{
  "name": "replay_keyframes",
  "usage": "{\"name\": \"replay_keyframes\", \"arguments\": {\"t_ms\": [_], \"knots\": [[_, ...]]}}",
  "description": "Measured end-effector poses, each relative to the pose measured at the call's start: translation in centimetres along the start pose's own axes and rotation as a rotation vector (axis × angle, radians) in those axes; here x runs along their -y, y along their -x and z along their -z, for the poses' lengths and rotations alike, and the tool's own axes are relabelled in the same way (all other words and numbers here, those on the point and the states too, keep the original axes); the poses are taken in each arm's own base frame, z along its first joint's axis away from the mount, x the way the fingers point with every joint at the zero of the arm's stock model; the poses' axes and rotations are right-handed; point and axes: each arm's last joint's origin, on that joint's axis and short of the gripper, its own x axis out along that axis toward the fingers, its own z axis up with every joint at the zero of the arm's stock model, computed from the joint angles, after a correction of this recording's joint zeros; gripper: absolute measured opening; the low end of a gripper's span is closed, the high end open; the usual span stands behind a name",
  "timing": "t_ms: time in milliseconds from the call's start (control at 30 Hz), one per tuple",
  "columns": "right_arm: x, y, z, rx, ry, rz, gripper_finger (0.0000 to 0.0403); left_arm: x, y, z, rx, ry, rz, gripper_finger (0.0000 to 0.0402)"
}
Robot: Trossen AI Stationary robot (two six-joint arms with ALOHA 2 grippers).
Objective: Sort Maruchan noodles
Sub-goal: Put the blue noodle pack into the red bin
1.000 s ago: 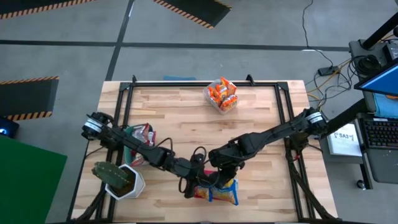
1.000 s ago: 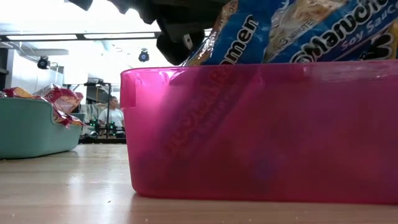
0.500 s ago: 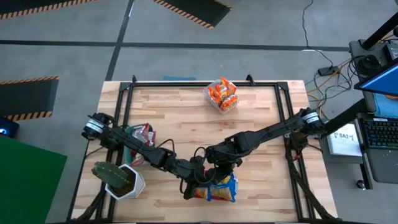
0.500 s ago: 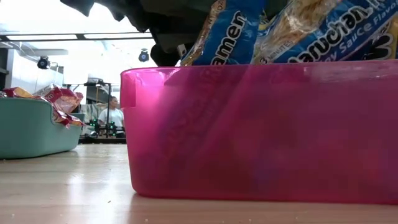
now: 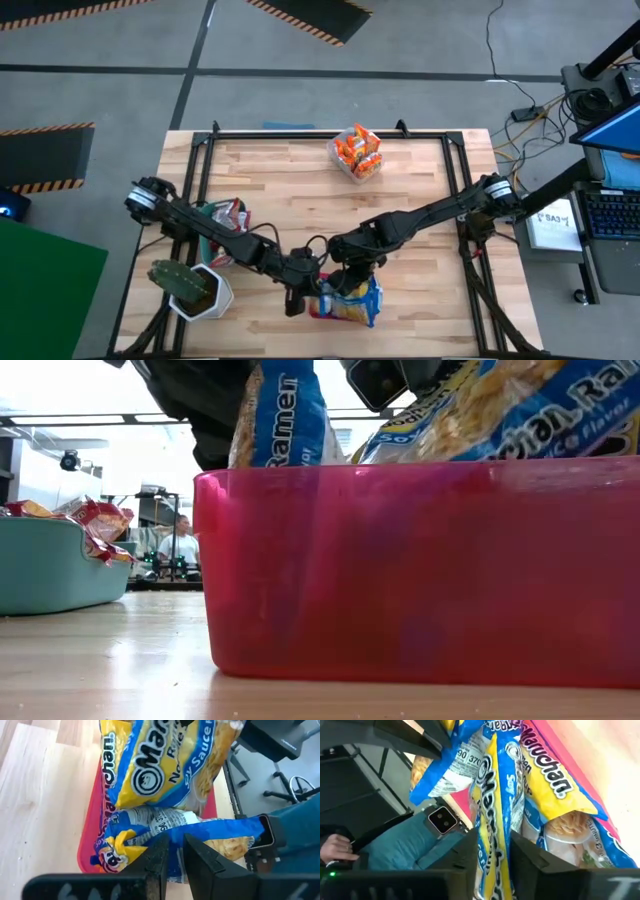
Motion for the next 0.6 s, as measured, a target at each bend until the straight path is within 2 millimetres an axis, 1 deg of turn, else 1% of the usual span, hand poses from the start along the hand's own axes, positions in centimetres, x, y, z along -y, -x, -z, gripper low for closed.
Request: {"name": "replay_keyframes", "arguments": {"t_ms": [133, 267, 367, 467, 600], "knots": [[-0.2, 0.0, -0.1, 0.009, 0.01, -0.023, 0.0116, 0.2, 0.6, -0.3, 0.012, -0.003, 0.006, 0.0039], [-0.7, 0.3, -0.1, 0.022, 0.028, -0.054, 0.0133, 0.4, 1.4, -0.7, 0.036, 0.003, 0.012, 0.0039], [-1.2, 0.6, -0.3, 0.051, 0.045, -0.074, 0.0135, 0.6, 2.1, -1.0, 0.058, 0.003, 0.016, 0.0039], [-1.4, 1.1, -0.6, 0.074, 0.057, -0.083, 0.0127, 0.6, 2.6, -1.2, 0.071, 0.003, 0.0, 0.0039], [-1.7, 1.8, -0.9, 0.093, 0.077, -0.101, 0.0117, 0.7, 2.9, -1.3, 0.073, 0.002, 0.0, 0.0039]]}}
